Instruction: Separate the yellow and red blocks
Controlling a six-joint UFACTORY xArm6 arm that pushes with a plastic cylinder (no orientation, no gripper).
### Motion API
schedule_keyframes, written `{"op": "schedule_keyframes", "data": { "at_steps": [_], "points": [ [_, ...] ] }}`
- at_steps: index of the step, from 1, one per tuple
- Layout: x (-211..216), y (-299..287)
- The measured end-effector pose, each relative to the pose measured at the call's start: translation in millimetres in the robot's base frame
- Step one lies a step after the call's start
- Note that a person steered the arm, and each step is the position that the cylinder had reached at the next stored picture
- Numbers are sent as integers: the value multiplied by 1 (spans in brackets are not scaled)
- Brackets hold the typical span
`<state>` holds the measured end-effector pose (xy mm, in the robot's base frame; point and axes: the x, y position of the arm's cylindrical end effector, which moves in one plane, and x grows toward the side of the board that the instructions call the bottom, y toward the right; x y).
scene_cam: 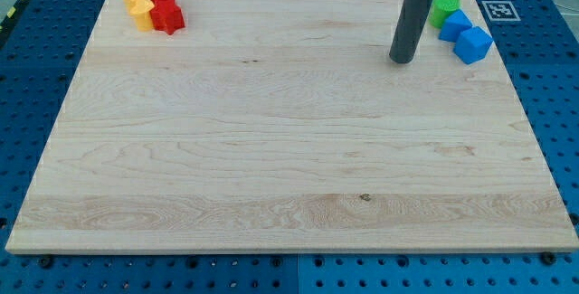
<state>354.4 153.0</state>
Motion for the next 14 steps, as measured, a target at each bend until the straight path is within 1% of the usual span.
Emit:
{"op": "schedule_keyframes", "data": {
  "at_steps": [1, 2, 5, 6, 7, 9, 10, 11, 12, 13, 14],
  "points": [
    [-20, -36],
    [-45, -87],
    [-140, -248],
    [-161, -302],
    [-163, -326],
    [-152, -341],
    [-150, -361],
    [-157, -368],
    [-162, -399],
    [-154, -423],
    [-144, -413]
  ]
}}
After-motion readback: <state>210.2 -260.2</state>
